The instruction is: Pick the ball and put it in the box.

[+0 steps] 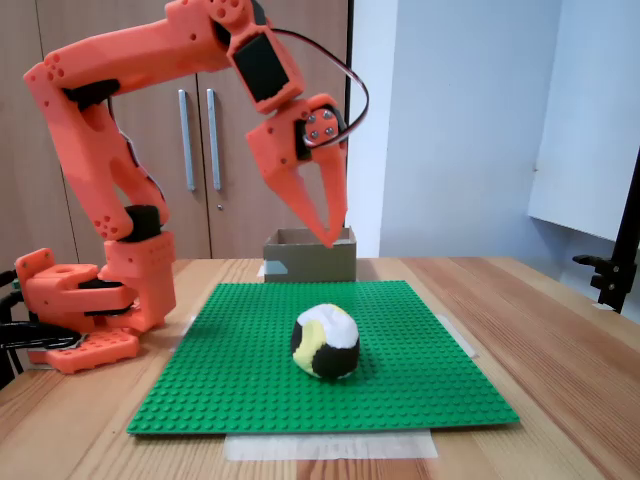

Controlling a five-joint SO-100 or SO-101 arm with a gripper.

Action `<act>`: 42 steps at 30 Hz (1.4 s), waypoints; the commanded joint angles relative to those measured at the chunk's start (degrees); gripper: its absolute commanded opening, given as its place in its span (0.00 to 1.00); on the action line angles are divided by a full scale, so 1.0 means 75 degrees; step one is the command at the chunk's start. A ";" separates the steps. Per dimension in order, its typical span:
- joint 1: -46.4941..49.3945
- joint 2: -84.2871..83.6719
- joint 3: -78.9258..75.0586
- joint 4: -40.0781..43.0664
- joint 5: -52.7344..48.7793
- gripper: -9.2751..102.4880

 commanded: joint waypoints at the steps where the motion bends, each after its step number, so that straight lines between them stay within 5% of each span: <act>1: 0.0070 -0.0035 -0.0469 0.0246 0.0023 0.08; 12: 0.0305 -0.0691 -0.1043 0.0984 0.0246 0.10; 29: 0.0504 -0.0855 -0.0188 0.1125 0.0246 0.43; 42: 0.0551 -0.1453 0.0445 0.0809 0.0645 0.46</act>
